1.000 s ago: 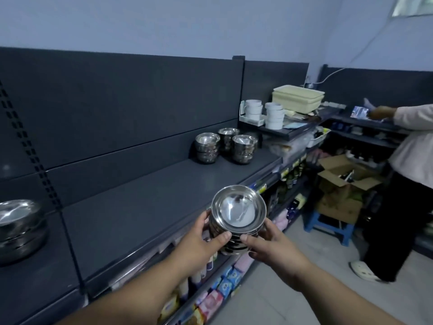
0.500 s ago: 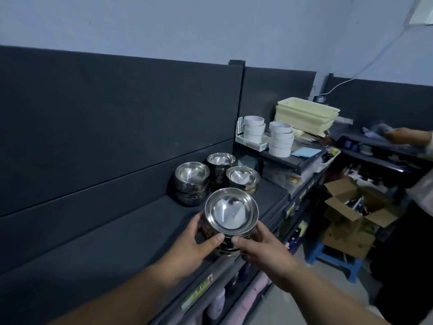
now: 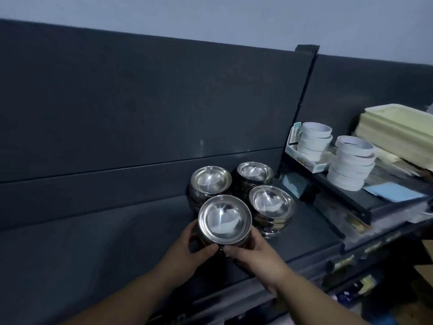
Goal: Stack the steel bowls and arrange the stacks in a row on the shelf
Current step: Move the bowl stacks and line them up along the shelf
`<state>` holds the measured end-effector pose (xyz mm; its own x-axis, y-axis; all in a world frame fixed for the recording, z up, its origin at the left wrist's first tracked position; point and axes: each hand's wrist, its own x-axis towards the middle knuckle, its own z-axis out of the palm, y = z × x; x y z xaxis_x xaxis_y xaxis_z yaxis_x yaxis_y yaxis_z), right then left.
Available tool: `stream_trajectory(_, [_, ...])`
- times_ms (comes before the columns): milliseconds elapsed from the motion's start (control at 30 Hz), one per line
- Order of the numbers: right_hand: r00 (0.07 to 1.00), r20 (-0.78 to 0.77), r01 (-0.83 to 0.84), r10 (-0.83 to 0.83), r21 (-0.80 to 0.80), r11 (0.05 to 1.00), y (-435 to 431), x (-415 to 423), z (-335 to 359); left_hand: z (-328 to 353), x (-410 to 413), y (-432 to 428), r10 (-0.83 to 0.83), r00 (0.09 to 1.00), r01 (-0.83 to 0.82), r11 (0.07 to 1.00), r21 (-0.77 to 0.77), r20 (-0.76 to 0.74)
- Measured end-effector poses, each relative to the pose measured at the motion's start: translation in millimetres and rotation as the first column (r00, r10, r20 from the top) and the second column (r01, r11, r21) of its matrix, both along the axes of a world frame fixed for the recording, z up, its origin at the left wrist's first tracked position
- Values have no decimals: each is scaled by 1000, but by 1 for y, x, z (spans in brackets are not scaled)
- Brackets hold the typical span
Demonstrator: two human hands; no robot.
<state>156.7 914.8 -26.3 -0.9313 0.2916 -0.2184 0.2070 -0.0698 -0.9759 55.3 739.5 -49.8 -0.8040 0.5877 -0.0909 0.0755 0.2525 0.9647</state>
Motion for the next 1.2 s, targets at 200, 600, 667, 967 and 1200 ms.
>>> stream_trajectory(200, [1000, -10, -22, 24, 170, 985, 17, -10, -5, 2, 12, 13, 180, 982, -184, 981, -66, -62])
stream_trajectory(600, [964, 236, -36, -125, 579, 814, -15, 2, -23, 17, 44, -38, 214, 950, -300, 832, -467, -228])
stream_trajectory(667, [961, 256, -87, -104, 637, 766, -32, 4, -18, 19, 50, -65, 184, 945, -307, 787, -534, -271])
stream_trajectory(967, [954, 291, -277, 79, 745, 607, -200, 7, 4, 28, 94, -270, 291, 891, -448, 690, -568, -349])
stream_trajectory(1200, [945, 193, -319, 262, 718, 619, -376, 3, 9, 33, 132, -451, 451, 816, -576, 577, -579, -361])
